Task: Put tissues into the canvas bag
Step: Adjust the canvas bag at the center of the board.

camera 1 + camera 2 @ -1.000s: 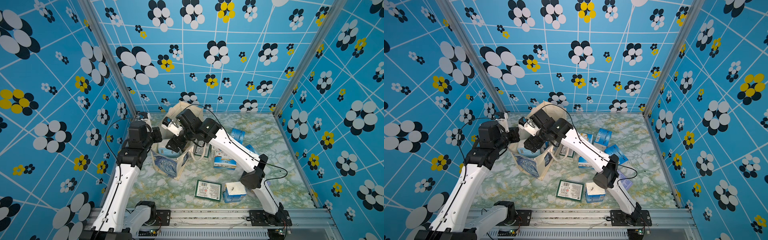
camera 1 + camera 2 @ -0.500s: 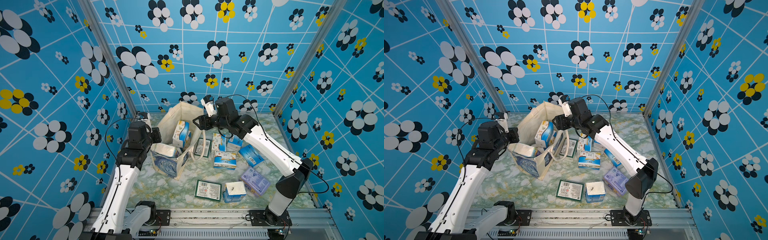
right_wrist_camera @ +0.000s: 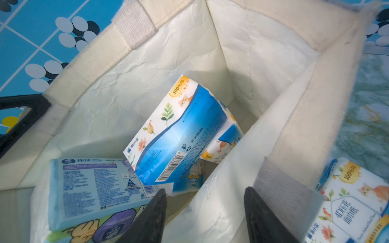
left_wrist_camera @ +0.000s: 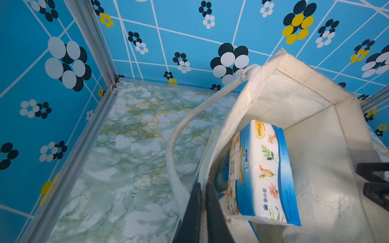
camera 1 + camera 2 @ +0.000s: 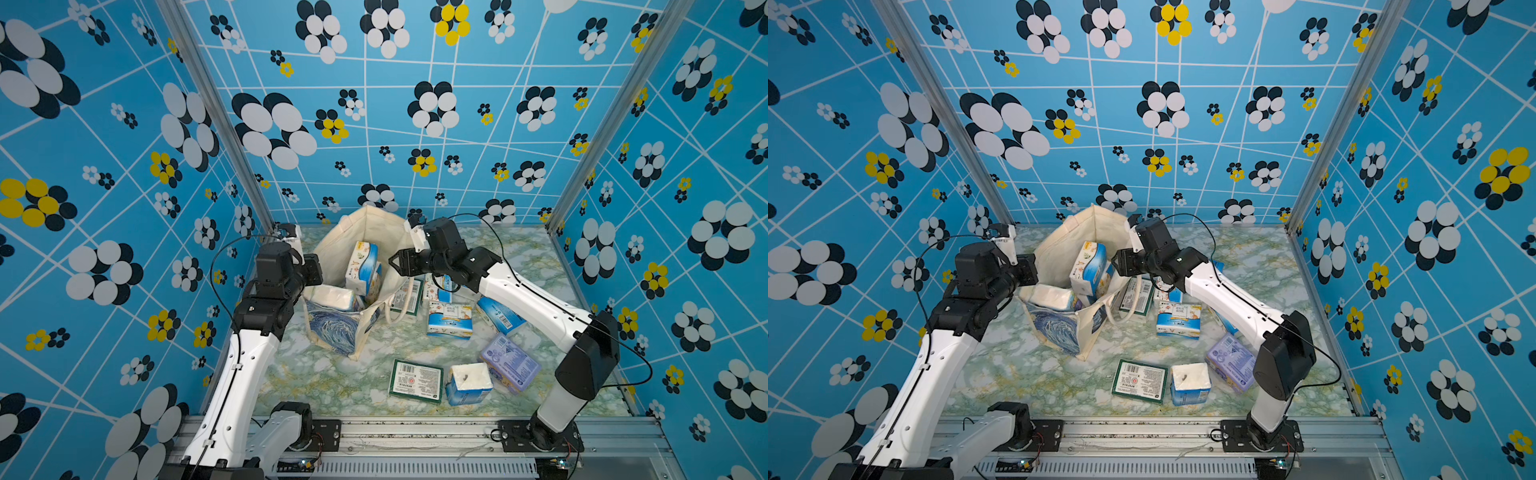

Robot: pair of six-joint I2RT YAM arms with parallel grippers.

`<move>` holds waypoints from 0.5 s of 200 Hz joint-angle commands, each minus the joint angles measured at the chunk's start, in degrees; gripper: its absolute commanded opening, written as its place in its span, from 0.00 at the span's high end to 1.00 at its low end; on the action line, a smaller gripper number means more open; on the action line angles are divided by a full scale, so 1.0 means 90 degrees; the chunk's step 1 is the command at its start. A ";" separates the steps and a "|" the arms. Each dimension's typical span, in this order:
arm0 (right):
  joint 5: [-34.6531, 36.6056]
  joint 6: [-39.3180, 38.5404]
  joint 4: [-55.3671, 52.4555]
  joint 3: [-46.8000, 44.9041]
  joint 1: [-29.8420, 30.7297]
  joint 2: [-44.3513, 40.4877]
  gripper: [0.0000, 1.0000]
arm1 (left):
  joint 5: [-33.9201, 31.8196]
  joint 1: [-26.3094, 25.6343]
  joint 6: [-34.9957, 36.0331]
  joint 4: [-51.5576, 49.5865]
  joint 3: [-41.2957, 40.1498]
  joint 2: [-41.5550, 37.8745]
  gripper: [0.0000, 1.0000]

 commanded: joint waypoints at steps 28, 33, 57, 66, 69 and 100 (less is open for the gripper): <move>0.0502 -0.0106 -0.0052 -0.0452 -0.0081 -0.0912 0.38 | -0.0230 0.0040 0.0136 0.0622 0.0013 0.0013 1.00; 0.0545 -0.0123 -0.0114 -0.0475 -0.0090 -0.0938 0.37 | -0.0223 0.0040 0.0154 0.0613 0.0023 0.0025 1.00; 0.0435 -0.0193 -0.0317 -0.0571 -0.0143 -0.1083 0.33 | -0.0082 0.0040 0.0175 0.0568 0.0110 0.0060 1.00; 0.0344 -0.0301 -0.0450 -0.0616 -0.0141 -0.1170 0.31 | 0.0000 0.0040 0.0176 0.0542 0.0140 0.0029 0.98; 0.0319 -0.0348 -0.0537 -0.0623 -0.0145 -0.1199 0.30 | 0.0026 0.0040 0.0184 0.0539 0.0140 0.0018 0.97; 0.0286 -0.1416 -0.1668 -0.0774 -0.0146 -0.1751 0.21 | 0.0040 0.0040 0.0306 0.0334 0.0258 -0.0103 0.81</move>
